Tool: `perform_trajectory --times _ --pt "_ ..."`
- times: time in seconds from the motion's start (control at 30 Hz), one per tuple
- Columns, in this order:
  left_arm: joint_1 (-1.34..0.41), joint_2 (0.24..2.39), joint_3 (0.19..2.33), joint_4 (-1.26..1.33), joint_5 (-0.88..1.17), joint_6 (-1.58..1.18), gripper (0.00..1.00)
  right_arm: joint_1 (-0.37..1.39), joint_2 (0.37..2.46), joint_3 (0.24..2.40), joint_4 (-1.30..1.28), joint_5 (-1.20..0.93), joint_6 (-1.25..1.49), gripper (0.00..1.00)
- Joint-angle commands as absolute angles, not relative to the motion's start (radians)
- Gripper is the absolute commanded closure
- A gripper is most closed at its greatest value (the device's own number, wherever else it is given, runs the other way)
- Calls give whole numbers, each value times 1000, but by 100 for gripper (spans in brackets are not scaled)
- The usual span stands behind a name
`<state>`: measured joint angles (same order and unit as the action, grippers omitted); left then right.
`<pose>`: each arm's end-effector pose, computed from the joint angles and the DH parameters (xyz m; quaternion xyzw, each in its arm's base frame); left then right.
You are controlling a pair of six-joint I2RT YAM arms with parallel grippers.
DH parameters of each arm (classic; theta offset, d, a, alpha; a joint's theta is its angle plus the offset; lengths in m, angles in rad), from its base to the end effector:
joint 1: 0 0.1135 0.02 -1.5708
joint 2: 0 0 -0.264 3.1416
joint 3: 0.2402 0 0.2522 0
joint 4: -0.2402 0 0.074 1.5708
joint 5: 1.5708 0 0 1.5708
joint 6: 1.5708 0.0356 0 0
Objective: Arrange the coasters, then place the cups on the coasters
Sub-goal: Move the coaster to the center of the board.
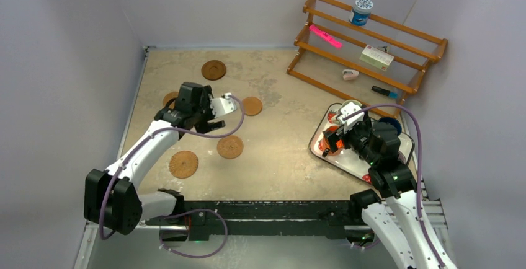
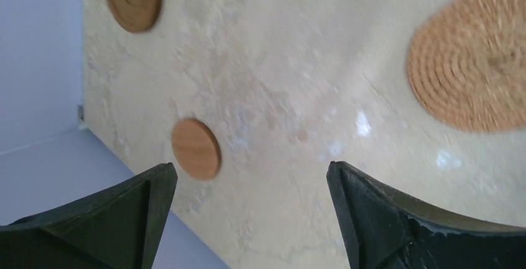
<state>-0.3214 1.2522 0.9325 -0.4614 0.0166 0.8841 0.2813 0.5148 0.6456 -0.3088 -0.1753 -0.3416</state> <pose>0.2527 -0.0848 0.2670 0.5259 0.7586 0.0994 0.3717 0.1257 0.0428 0.3156 -0.2876 0.7102 0.0479 0.6407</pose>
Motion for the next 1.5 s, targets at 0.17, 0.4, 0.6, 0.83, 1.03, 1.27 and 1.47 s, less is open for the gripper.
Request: perform_trajectory --times 0.17,0.4,0.6,0.83,1.03,1.27,1.47 --pt "-308 1116 709 -650 -165 1008 0 285 517 651 -301 -193 -349 1" --pt "-285 1150 598 -616 -208 1031 0 286 514 651 -301 -193 -350 1" --pt "-260 1189 565 -577 -200 1041 0 285 518 649 -299 -190 -350 1" --pt "-245 1277 530 -383 -285 1036 0 285 520 649 -299 -187 -351 1" --pt "-213 1395 598 -244 -298 995 0 285 522 648 -299 -188 -352 1" --pt "-206 1453 690 -281 -175 977 0 285 524 647 -298 -187 -353 1" --pt "-206 1485 745 -330 -89 969 0 286 531 648 -295 -181 -354 1"
